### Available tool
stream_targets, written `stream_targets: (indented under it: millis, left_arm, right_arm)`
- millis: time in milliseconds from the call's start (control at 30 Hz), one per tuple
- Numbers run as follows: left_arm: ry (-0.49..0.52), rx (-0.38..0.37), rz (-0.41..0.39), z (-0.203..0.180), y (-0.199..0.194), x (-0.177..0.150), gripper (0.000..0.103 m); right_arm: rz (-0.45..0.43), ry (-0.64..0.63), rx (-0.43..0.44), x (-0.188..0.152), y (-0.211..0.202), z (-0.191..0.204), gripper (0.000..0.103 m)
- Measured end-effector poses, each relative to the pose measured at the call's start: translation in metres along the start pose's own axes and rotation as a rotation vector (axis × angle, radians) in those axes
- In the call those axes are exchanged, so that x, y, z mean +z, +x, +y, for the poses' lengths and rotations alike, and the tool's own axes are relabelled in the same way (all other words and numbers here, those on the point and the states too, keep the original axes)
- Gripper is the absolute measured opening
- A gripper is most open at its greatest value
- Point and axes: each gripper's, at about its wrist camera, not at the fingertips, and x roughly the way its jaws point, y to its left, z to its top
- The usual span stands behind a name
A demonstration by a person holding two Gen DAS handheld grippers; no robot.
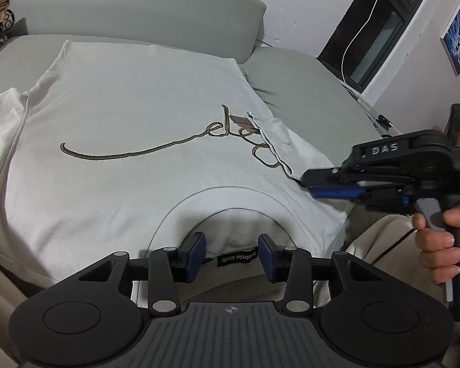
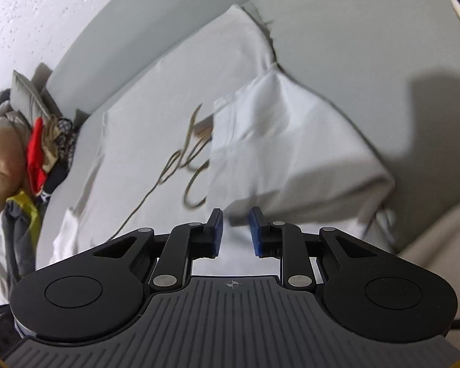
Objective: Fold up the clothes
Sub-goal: 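Fold the held sleeve side over the print with the right gripper and release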
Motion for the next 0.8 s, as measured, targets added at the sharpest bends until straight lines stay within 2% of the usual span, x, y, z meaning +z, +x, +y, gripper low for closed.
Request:
stream_targets:
  millis: [67,100,133,200,267,333,467,533,667,800]
  left_arm:
    - [0.005,0.002,-0.001,-0.001,0.0,0.0,0.04]
    - [0.004,0.001,-0.001,-0.001,-0.001,-0.001,0.04]
    - [0.003,0.001,-0.001,-0.001,-0.001,-0.001,0.04]
    - [0.001,-0.001,0.0,-0.001,-0.002,-0.001,0.04]
    - [-0.006,-0.003,0.001,0.0,-0.002,-0.002,0.04]
    - [0.001,-0.003,0.003,0.0,-0.002,-0.003,0.041]
    - [-0.01,0.001,0.01,0.002,-0.011,-0.004,0.042]
    - [-0.032,0.002,0.012,0.005,-0.019,-0.005,0.042]
    - [-0.155,0.017,-0.061,0.031,-0.047,-0.003,0.044]
    - [-0.421,0.025,-0.15,0.086,-0.081,-0.006,0.048]
  right_arm:
    - [-0.048,-0.056,-0.057,-0.001,-0.005,0.006,0.029]
    - [-0.081,-0.096,-0.118,0.001,-0.005,0.007,0.041]
    - [-0.109,-0.132,-0.176,0.003,-0.004,0.008,0.046]
    - [-0.106,-0.143,-0.245,0.003,0.005,0.003,0.047]
    - [-0.041,-0.074,-0.235,0.001,0.016,-0.005,0.047]
    - [-0.013,-0.036,-0.185,-0.004,0.013,-0.002,0.048]
    - [0.126,-0.085,-0.109,-0.033,0.001,0.014,0.049]
    - [0.12,-0.081,-0.067,-0.044,-0.007,0.02,0.053]
    - [0.108,-0.128,-0.04,-0.049,-0.008,0.042,0.054]
    - [0.119,-0.161,-0.033,-0.047,-0.01,0.053,0.057]
